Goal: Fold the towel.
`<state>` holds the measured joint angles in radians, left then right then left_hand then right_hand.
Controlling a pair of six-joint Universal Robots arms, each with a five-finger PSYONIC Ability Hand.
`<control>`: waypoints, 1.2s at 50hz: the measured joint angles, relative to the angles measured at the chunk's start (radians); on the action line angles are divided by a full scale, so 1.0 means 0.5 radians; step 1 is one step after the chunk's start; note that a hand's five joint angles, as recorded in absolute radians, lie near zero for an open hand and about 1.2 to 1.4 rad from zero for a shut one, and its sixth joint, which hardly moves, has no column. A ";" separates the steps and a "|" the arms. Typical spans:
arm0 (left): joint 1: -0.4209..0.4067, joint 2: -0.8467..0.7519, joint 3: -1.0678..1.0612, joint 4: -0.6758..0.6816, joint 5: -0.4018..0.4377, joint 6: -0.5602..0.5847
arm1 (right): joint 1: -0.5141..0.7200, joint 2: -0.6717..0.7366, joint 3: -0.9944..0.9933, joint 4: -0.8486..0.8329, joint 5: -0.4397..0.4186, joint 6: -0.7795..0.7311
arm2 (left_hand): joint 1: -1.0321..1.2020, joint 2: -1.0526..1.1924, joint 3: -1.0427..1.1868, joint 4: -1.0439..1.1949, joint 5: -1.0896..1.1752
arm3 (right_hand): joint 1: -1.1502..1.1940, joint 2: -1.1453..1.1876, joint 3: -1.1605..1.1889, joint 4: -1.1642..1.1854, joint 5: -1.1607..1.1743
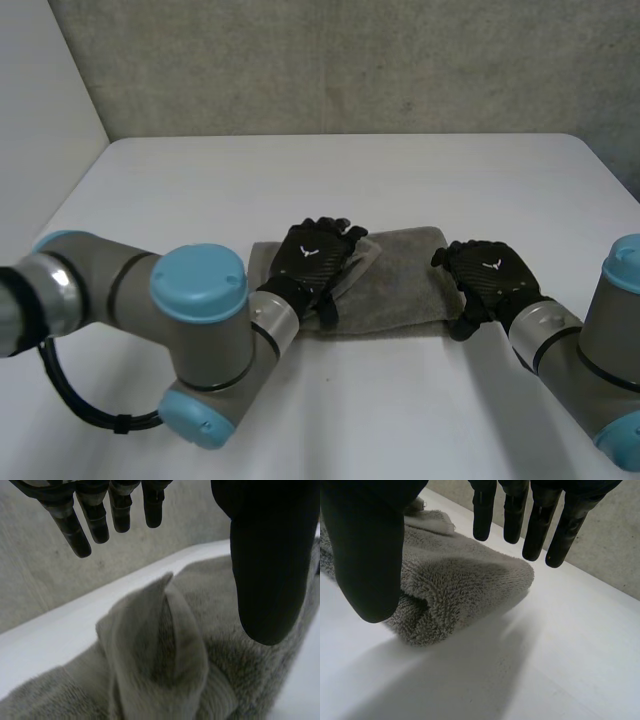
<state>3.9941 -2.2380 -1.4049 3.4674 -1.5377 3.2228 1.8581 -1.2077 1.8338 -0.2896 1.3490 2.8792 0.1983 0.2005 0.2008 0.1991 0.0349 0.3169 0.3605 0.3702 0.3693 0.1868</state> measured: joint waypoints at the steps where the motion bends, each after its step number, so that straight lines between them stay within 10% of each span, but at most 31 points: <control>1: 0.001 -0.026 0.025 -0.010 0.000 0.001 | 0.000 0.000 0.006 -0.009 0.001 0.000 | 0.000 0.001 0.000 0.002 0.000 | 0.007 0.009 0.009 0.009 0.009; 30: 0.355 -0.131 0.139 -0.102 -0.308 0.084 | 0.017 0.096 0.045 -0.159 0.009 -0.007 | 0.000 0.010 0.008 0.014 0.000 | 0.823 1.020 0.997 1.000 0.946; 47: 0.352 0.356 -0.316 -0.106 -0.307 0.063 | 0.025 0.066 -0.069 -0.170 0.156 -0.426 | -0.008 -0.024 -0.025 -0.021 0.000 | 1.223 1.631 1.620 1.642 1.580; 60: 0.491 0.696 -0.621 -0.106 -0.301 0.059 | 0.795 0.313 -0.735 -0.158 0.130 -0.816 | -0.026 -0.050 -0.049 -0.046 -0.006 | 1.241 1.631 1.623 1.647 1.601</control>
<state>4.2397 -1.8902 -1.7154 3.4146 -1.6884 3.2522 2.2558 -1.0513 1.4663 -0.3687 1.4140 2.4714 0.1852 0.1754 0.1763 0.1762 0.0319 0.9373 1.1762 1.1819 1.1929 0.9875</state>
